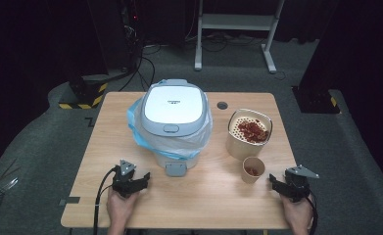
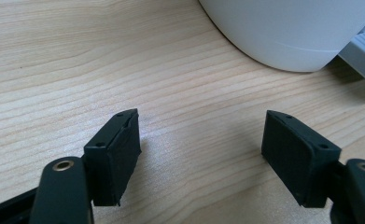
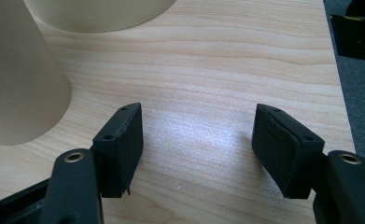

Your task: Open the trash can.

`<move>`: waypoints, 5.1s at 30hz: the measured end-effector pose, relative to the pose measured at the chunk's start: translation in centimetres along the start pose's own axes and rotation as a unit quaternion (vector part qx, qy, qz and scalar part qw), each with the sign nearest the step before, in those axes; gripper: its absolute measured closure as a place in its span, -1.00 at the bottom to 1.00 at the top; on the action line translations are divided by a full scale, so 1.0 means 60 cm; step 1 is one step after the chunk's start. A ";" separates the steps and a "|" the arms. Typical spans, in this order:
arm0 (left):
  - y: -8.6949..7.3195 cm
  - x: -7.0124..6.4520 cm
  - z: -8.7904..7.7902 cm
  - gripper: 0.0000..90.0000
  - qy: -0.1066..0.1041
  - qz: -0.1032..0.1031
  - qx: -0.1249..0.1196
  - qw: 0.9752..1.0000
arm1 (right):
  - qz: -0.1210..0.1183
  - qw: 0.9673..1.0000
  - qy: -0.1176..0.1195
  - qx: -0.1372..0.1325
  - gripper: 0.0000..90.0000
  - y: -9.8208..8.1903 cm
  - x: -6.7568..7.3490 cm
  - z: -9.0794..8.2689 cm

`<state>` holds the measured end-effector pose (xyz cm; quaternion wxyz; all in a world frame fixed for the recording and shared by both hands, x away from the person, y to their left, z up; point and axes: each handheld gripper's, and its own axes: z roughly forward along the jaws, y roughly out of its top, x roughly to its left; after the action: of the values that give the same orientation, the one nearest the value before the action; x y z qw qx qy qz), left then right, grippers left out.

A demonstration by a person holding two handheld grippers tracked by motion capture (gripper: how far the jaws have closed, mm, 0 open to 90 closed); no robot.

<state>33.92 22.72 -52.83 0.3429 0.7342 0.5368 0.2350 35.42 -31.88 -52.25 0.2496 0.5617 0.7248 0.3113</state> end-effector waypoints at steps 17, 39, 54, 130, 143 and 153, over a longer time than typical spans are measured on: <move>-0.001 0.002 -0.002 -0.33 -0.005 -0.003 -0.002 1.000 | -0.002 1.000 0.001 0.001 -0.26 0.000 0.000 0.000; 0.001 -0.011 -0.018 -0.26 -0.042 0.008 -0.024 0.999 | -0.003 1.000 0.002 0.001 -0.27 0.000 0.000 0.000; 0.015 -0.034 -0.033 -0.18 -0.086 0.024 -0.048 0.995 | -0.003 1.000 0.002 0.001 -0.27 0.000 0.000 0.000; 0.073 -0.138 0.031 0.44 -0.141 0.113 -0.068 0.981 | -0.004 1.000 0.003 0.000 -0.27 0.000 0.002 0.000; 0.060 -0.131 0.038 0.32 -0.143 0.104 -0.074 0.982 | -0.004 1.000 0.003 0.000 -0.27 0.000 0.002 0.000; 0.050 -0.131 0.040 0.29 -0.140 0.107 -0.091 0.980 | -0.004 1.000 0.003 0.000 -0.27 0.000 0.002 0.000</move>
<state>35.09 14.09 -51.95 0.4530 0.7784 0.3785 0.2133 35.36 -31.78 -52.26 0.2485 0.5579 0.7279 0.3116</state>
